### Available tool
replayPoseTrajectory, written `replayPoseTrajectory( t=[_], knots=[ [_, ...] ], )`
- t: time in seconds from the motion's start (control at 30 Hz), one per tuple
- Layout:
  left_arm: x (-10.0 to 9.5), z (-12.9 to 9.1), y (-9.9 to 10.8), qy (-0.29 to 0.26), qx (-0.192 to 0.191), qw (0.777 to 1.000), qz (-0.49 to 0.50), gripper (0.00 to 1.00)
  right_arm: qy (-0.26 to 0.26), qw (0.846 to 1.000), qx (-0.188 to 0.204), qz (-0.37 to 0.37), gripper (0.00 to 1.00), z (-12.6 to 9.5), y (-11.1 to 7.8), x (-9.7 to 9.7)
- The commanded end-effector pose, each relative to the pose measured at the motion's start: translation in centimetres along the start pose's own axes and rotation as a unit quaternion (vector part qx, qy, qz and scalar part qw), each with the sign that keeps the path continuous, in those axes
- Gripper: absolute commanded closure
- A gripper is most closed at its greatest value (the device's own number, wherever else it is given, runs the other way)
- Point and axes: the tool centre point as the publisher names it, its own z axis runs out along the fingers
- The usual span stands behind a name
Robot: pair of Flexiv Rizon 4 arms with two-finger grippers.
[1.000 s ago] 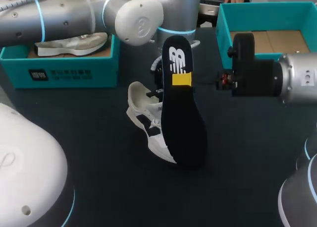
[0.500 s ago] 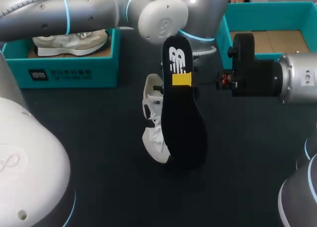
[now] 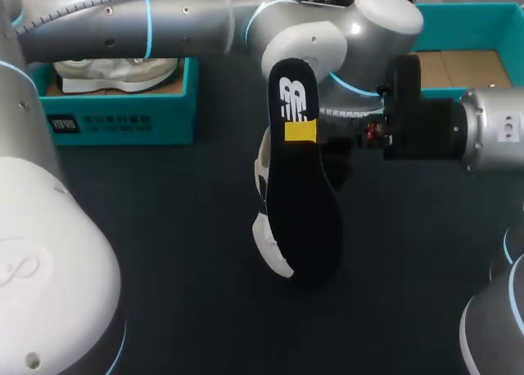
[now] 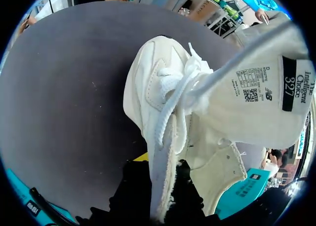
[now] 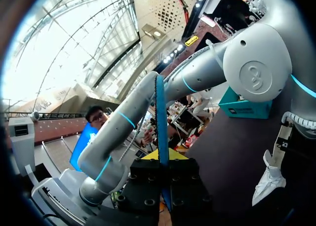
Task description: Take the shoe out of the shoebox, open the shoe tongue, remove and reinsert the insole, then place the shoe into the shoebox
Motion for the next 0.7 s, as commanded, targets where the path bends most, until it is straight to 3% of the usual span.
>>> replayPoseTrajectory(
  t=[0.03, 0.63, 0.67, 0.7],
  knots=[
    [-1.1, 0.4, -0.2, 0.008, -0.015, 1.000, -0.008, 1.00, -0.001, 1.000, 0.000, 0.001, 1.00, 0.3, 0.0, 0.0],
    [-2.4, 3.8, -0.3, 0.020, -0.009, 0.999, -0.031, 1.00, -0.001, 1.000, 0.000, 0.001, 1.00, 0.3, 0.0, 0.0],
    [-2.3, 3.9, -0.4, 0.021, -0.008, 0.999, -0.031, 0.87, -0.001, 1.000, 0.000, 0.001, 1.00, 0.3, 0.0, 0.0],
    [-2.2, 3.8, -0.5, 0.021, -0.004, 0.999, -0.033, 0.53, -0.001, 1.000, 0.000, 0.001, 1.00, 0.3, 0.0, 0.0]
  ],
)
